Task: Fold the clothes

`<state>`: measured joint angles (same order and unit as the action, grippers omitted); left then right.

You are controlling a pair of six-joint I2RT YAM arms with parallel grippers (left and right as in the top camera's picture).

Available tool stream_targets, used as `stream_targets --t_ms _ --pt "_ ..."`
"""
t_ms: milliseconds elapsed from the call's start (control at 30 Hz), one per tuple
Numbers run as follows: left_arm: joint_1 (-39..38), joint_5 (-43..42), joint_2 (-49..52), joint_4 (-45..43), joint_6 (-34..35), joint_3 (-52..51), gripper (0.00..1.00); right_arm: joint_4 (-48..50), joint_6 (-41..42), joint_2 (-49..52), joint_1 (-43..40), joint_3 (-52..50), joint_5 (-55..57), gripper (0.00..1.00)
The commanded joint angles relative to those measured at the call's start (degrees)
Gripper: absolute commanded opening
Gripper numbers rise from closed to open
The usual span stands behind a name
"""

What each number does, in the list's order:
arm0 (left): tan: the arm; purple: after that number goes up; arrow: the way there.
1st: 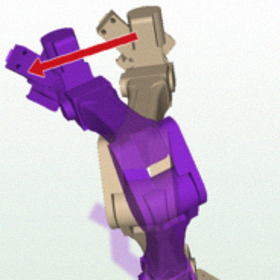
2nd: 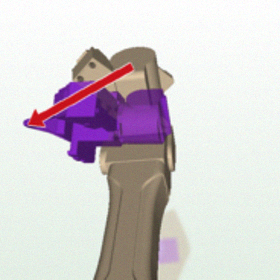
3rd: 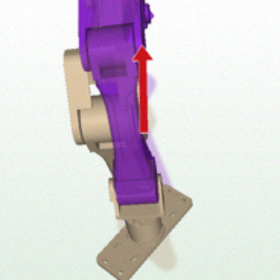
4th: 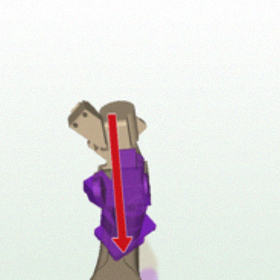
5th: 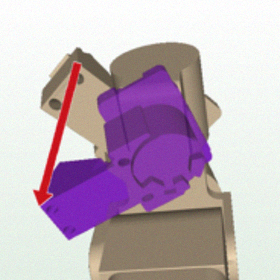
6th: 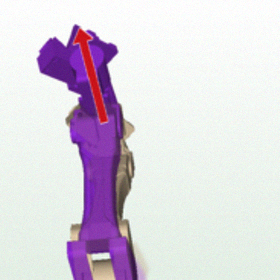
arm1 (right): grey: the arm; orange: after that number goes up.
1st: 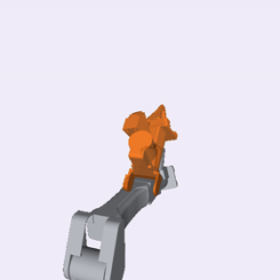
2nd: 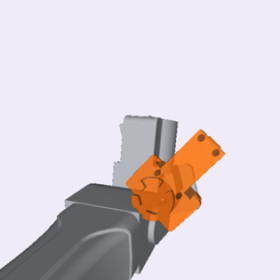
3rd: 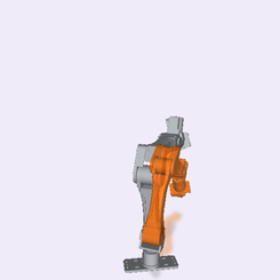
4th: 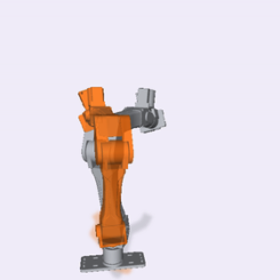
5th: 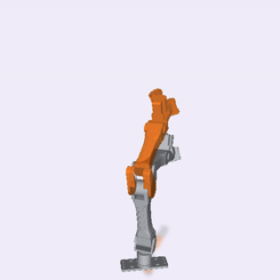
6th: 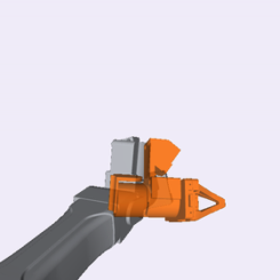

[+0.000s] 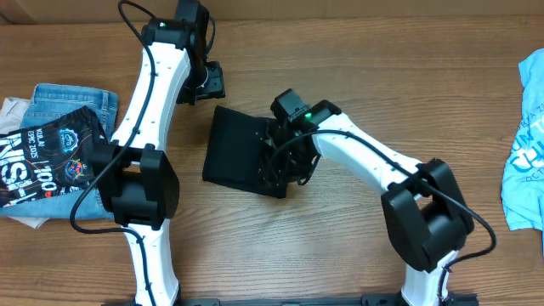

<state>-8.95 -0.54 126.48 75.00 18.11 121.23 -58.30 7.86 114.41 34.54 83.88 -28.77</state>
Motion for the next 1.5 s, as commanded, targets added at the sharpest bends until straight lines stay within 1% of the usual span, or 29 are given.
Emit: stream_targets --t_ms 0,33,67,100,167,267,300,333,367,433,533,600,667,733,767,900,933,1067,1200,1267,1467 --pt "0.26 0.94 -1.09 0.00 0.72 -0.37 0.61 0.35 3.19 1.33 -0.07 -0.28 3.69 0.60" --pt "0.26 0.96 -1.09 0.02 0.70 -0.37 0.61 0.46 3.93 1.55 -0.09 -0.28 5.31 0.60" --pt "0.26 0.96 -1.09 0.04 0.70 -0.37 0.62 0.61 4.44 1.68 -0.11 -0.28 6.10 0.57" --pt "0.26 0.96 -1.09 0.13 0.70 -0.37 0.62 0.83 4.44 1.73 -0.11 -0.28 6.25 0.50" --pt "0.26 0.96 -1.09 0.28 0.70 -0.37 0.63 1.18 4.46 1.70 -0.11 -0.28 6.23 0.32" --pt "0.26 0.96 -1.09 0.42 0.70 -0.37 0.63 1.27 4.90 1.70 -0.11 -0.28 6.23 0.24" --pt "0.26 0.96 -1.09 0.42 0.70 -0.39 0.63 1.25 4.87 1.70 -0.11 -0.28 6.23 0.17" --pt "0.24 0.94 -1.09 0.42 0.72 -0.39 0.63 1.14 4.87 1.70 -0.11 -0.28 6.23 0.08" --pt "0.26 0.96 -1.09 0.42 0.72 -0.37 0.63 0.52 4.90 1.70 -0.11 -0.28 5.95 0.04" --pt "0.26 0.96 -1.09 0.61 0.70 -0.39 0.64 -2.16 4.90 1.70 -0.11 -0.28 4.22 0.04" --pt "0.26 0.98 -1.09 1.16 0.07 -0.39 0.64 -10.12 4.87 1.70 -0.09 -0.28 3.54 0.04" --pt "0.26 0.96 -1.09 1.27 0.07 -0.39 0.64 -14.47 4.90 1.70 -0.09 -0.31 6.58 0.04" --pt "0.26 0.98 -1.09 1.25 0.09 -0.39 0.64 -17.14 6.58 1.70 -0.09 -0.31 13.00 0.04" --pt "0.24 0.76 -1.09 1.27 0.11 -0.39 0.64 -17.25 8.81 1.70 -0.11 -0.31 17.86 0.04" --pt "0.22 0.59 -1.09 1.31 0.11 -0.39 0.64 -16.94 8.94 1.70 -0.11 -0.31 18.58 0.05" --pt "-0.26 -0.79 -1.09 2.34 0.07 -0.39 0.63 -15.52 8.96 1.70 -0.11 -0.31 19.30 0.11" --pt "-0.44 -0.79 -1.09 2.58 0.07 -0.39 0.63 -15.41 9.14 1.70 -0.11 -0.31 20.37 0.12" --pt "-1.64 -0.76 -1.09 3.50 -0.13 -0.39 0.63 -15.28 14.43 1.73 -0.22 -0.31 29.62 0.14" --pt "-2.91 -0.74 -1.09 4.28 -0.13 -0.39 0.63 -13.68 15.41 1.73 -1.18 -0.31 37.66 0.22" --pt "-3.52 -0.74 -1.09 4.28 -0.13 -0.63 0.63 -12.15 15.39 1.73 -2.08 -0.31 39.08 0.26" --pt "-5.18 -0.55 -1.09 3.30 -0.11 -4.39 0.62 -9.60 14.86 1.73 -4.28 -0.31 39.76 0.26"
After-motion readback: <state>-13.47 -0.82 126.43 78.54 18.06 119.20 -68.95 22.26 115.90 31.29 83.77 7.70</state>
